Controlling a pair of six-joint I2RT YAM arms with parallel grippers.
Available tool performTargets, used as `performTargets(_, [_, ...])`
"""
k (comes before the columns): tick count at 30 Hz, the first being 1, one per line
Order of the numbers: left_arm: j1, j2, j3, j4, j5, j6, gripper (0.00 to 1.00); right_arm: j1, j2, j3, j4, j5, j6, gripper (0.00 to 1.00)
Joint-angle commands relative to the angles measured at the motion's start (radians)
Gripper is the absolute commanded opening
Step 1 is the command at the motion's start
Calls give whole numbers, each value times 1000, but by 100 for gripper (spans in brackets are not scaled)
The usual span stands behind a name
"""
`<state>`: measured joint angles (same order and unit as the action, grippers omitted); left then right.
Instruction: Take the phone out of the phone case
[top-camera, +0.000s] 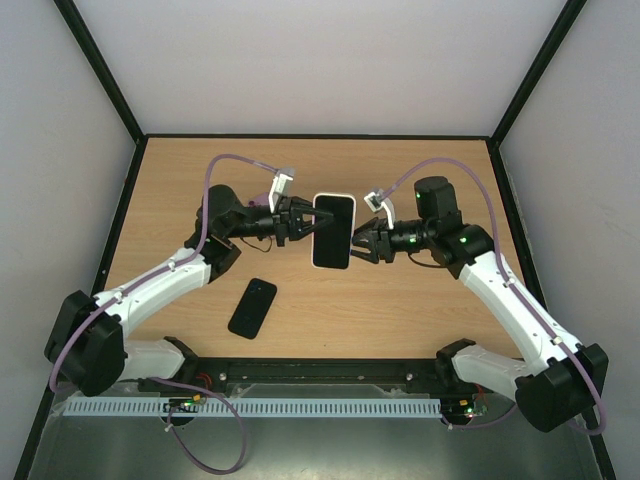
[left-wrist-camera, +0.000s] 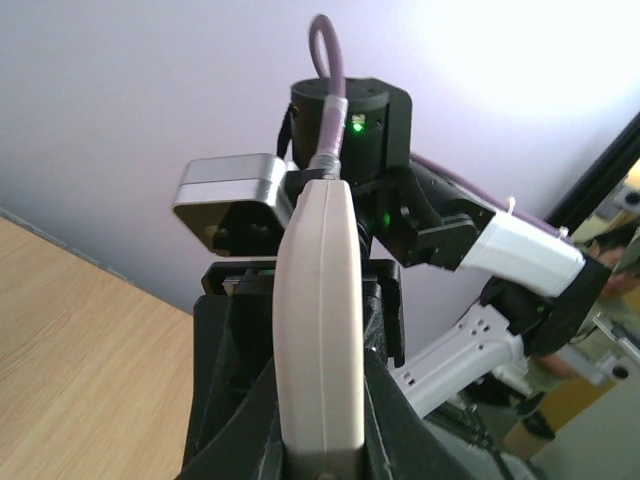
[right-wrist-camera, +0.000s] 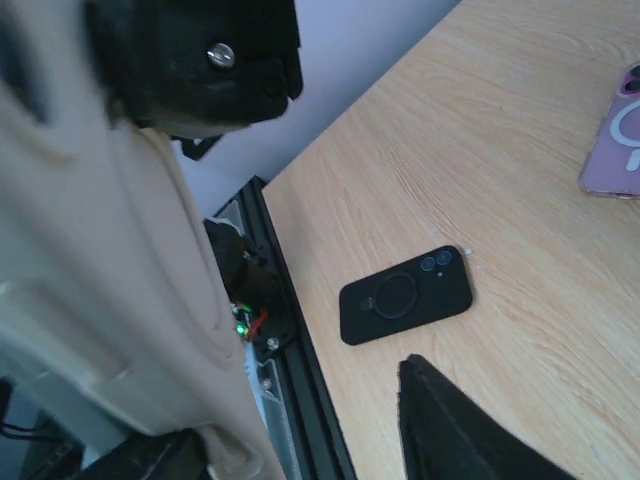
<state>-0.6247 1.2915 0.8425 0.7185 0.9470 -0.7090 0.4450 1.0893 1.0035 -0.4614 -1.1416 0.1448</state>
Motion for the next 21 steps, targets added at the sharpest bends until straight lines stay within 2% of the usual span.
performTargets(1, [-13, 98, -103, -30, 34, -163, 3, 8, -13, 98, 436, -158, 158, 41])
performTargets(6, [3, 125, -115, 15, -32, -244, 3, 9, -24, 75, 450, -140, 191, 27])
performTargets(12, [6, 111, -129, 1, -152, -239, 3, 8, -22, 35, 492, -138, 256, 5])
performTargets(14, [13, 108, -133, -8, -203, -235, 5, 7, -26, 27, 462, -101, 253, 2])
performTargets(16, [23, 100, -130, -20, -247, -231, 10, 5, -35, 15, 434, -59, 257, 2])
performTargets(21, [34, 46, -79, -159, -379, -146, 40, -1, -63, -24, 333, 78, 297, 2])
